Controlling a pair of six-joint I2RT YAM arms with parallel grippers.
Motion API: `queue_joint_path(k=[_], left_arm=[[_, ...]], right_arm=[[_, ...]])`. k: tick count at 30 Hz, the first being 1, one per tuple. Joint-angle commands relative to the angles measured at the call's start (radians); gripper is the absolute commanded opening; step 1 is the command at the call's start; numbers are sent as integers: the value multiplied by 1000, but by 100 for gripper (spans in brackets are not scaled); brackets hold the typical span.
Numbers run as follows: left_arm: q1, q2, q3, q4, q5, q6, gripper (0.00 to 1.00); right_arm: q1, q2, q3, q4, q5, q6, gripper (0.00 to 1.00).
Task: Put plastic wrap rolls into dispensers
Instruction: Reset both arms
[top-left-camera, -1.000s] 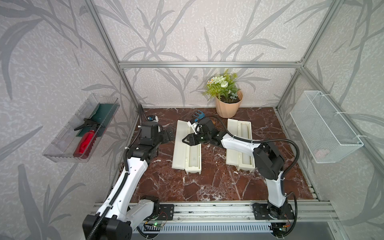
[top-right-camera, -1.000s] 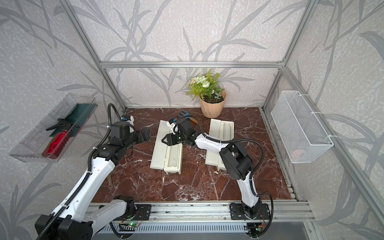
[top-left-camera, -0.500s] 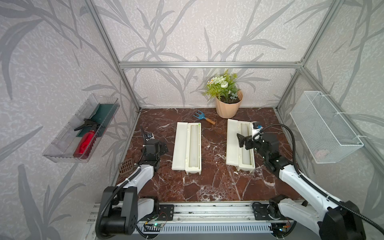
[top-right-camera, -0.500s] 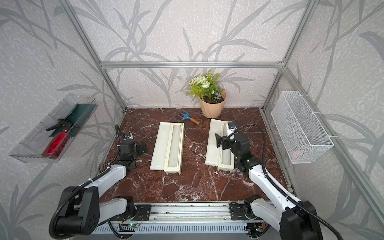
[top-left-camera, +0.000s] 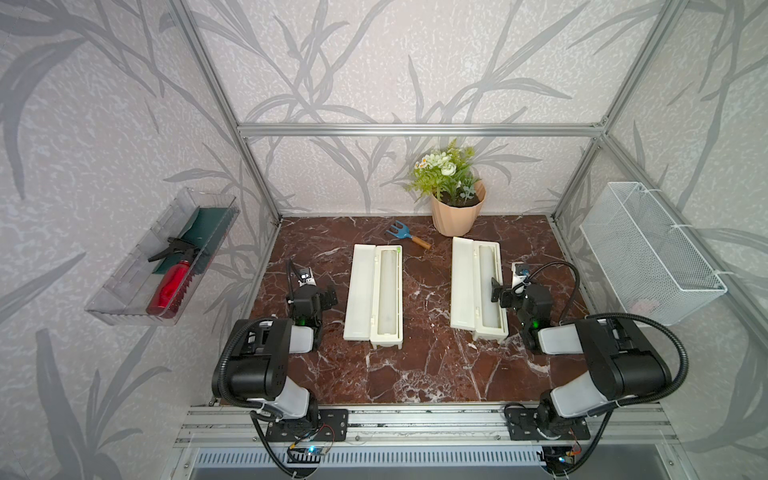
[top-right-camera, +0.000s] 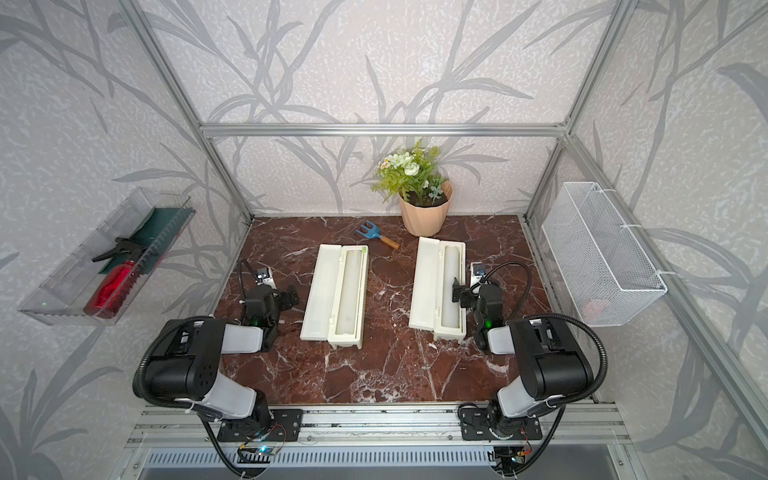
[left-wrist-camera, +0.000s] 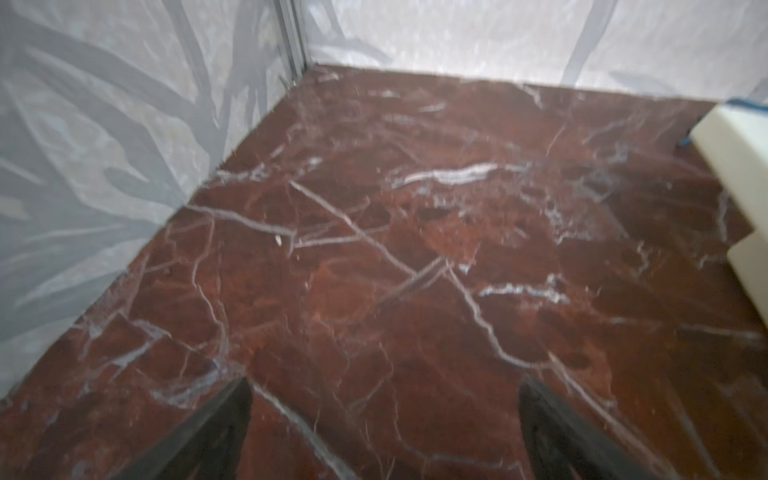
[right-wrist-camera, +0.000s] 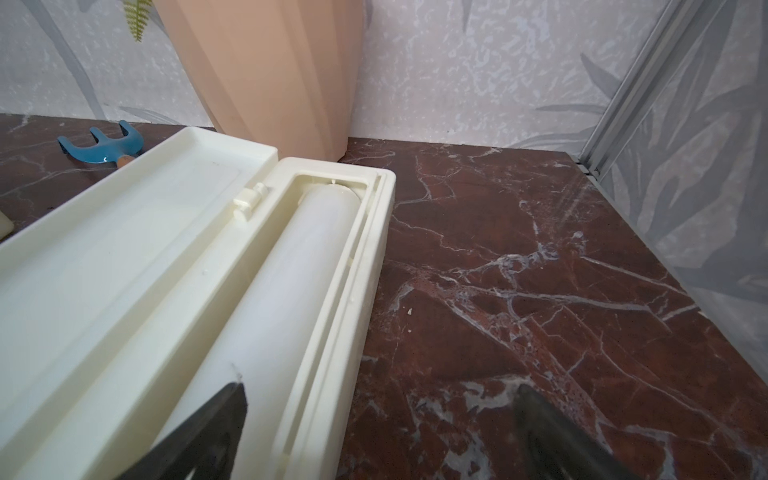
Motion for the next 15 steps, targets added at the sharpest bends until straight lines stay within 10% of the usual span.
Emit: queue_joint_path(k=[1, 15], left_arm=[[-4, 4, -32, 162, -29, 16, 99], [-7, 11, 30, 58, -13, 36, 99]], right_arm=[[3, 26, 28, 1, -49, -58, 99], [2, 33, 48, -32, -41, -54, 99]])
